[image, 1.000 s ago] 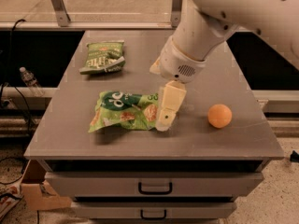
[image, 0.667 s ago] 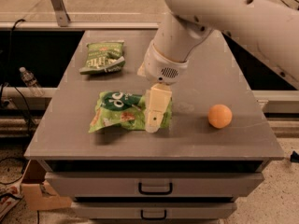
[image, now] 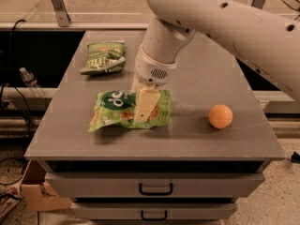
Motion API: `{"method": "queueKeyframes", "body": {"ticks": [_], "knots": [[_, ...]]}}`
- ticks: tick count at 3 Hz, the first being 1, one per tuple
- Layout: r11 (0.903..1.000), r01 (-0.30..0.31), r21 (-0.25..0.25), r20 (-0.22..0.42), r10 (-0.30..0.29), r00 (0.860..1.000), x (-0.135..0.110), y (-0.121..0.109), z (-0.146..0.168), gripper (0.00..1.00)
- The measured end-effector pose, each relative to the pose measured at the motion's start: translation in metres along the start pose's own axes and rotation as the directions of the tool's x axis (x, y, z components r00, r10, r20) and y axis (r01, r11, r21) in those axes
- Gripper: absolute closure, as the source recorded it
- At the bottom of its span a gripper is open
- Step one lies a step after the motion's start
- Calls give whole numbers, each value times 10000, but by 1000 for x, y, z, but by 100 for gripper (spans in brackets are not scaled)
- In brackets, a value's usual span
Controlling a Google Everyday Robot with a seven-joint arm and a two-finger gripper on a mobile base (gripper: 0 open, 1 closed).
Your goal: Move green rice chip bag near green jalapeno chip bag
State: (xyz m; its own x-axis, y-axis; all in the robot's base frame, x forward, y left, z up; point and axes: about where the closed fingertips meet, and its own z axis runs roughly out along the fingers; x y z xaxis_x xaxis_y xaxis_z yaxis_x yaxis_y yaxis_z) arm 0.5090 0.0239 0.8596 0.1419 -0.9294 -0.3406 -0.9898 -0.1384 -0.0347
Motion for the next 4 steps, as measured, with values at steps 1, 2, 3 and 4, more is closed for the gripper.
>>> {"method": "queueKeyframes", "body": {"ticks": [1, 2, 3, 4], "knots": [[9999, -23, -122, -26, 22, 10000, 0, -6, 2, 64], [9999, -127, 85, 350, 124, 9993, 5, -16, -11, 87], [9960, -429, 788, 653, 377, 9972, 24, -36, -40, 100], [9820, -626, 1785, 701, 508, 9962, 42, -60, -78, 100]]}}
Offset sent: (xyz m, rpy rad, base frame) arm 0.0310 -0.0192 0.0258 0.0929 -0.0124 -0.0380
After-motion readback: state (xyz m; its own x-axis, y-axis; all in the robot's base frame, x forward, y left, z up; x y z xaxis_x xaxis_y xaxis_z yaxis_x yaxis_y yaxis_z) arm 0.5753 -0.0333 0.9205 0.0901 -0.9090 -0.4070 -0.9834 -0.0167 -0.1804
